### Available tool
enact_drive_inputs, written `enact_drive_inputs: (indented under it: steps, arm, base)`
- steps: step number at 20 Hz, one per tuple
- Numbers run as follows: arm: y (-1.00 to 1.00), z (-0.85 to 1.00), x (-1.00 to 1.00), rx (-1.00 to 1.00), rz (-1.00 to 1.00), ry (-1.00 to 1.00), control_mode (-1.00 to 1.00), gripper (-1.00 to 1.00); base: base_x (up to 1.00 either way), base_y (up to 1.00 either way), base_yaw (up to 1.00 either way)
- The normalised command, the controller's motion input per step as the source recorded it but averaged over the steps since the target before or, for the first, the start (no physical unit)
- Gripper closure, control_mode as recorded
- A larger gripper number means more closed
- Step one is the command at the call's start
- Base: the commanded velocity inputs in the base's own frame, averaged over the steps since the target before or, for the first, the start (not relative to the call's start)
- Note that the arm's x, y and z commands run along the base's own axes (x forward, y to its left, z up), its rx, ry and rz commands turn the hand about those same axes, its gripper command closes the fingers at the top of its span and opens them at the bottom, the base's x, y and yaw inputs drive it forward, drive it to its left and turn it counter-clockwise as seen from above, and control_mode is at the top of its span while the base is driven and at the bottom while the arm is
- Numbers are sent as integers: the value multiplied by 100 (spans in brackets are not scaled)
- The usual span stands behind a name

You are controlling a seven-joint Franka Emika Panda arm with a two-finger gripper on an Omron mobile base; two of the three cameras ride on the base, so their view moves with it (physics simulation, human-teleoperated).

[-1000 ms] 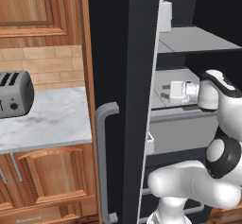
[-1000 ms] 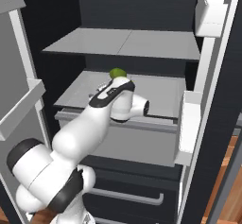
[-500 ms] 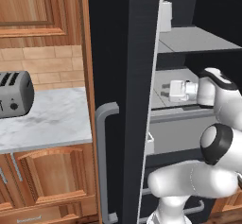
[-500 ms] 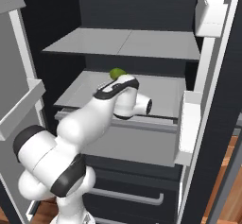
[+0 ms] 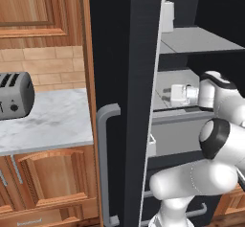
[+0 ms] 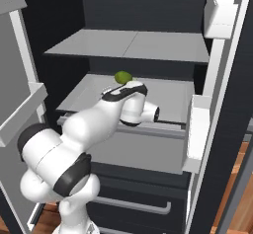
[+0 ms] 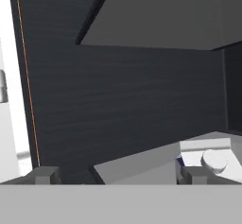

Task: Take out the milk from the fridge and place it on the tray on the counter. Then take the sugar cube near the tray and place it in the tray.

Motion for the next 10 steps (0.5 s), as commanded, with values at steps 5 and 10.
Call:
enact_drive_inputs:
  steps: [5, 10]
  arm:
    - [2, -8, 18, 0, 0, 0, -100, -100]
    - [2, -4, 33, 0, 0, 3, -100, -100]
  base:
    - [0, 0, 0]
    - [0, 0, 0]
